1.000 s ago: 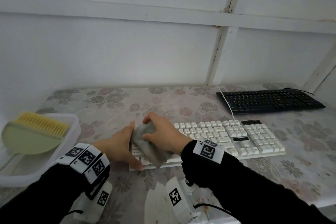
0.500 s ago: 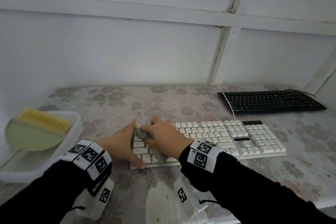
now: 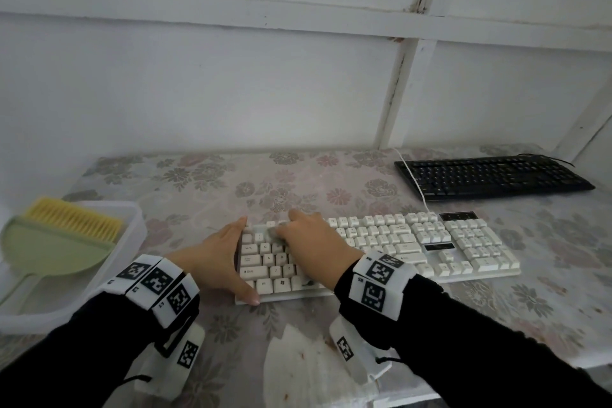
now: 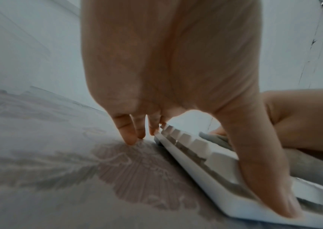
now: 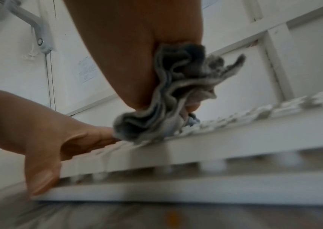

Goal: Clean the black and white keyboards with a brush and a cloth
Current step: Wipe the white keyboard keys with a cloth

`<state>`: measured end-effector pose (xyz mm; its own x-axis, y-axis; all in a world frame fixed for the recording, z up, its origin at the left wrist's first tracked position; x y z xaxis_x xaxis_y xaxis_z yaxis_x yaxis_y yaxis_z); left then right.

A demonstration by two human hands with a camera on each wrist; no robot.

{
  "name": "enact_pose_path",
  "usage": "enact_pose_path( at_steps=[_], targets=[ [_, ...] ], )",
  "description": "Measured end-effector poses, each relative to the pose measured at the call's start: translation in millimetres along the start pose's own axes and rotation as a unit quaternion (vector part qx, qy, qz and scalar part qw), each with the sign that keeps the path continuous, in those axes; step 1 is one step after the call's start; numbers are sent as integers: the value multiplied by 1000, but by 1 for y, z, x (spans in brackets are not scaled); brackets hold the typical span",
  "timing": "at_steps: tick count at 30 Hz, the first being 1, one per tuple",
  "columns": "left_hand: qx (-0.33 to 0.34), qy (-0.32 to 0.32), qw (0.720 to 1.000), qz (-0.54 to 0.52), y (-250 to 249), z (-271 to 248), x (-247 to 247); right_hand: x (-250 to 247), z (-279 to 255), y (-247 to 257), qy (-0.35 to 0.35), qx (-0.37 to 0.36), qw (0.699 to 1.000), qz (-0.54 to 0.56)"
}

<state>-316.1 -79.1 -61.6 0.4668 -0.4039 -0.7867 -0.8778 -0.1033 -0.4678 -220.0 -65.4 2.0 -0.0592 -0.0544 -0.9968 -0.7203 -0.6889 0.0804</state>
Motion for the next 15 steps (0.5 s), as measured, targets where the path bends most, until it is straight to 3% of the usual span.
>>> enact_pose_path(
  at_steps=[6, 10, 15],
  targets=[
    [-10, -5, 1000, 6, -1, -3, 1, -9, -23, -45, 42, 64, 995, -63],
    [-23, -23, 999, -8, 2, -1, 0, -13, -17, -53, 42, 109, 993, -34],
    [-22, -23, 999, -21, 1, -3, -2, -5, 24, 3, 8, 32, 998, 49]
  ],
)
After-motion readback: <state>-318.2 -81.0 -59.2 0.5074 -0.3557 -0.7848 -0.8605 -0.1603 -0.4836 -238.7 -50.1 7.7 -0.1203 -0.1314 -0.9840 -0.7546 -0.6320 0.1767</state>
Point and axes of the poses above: each hand's wrist, its own z-axis towards the middle knuckle, its own x-axis out of the palm, y = z × x, the point moved 10 cm from there along z, towards the middle knuckle, and after that the axes turned 3 degrees about -y, right-handed, at the moved point
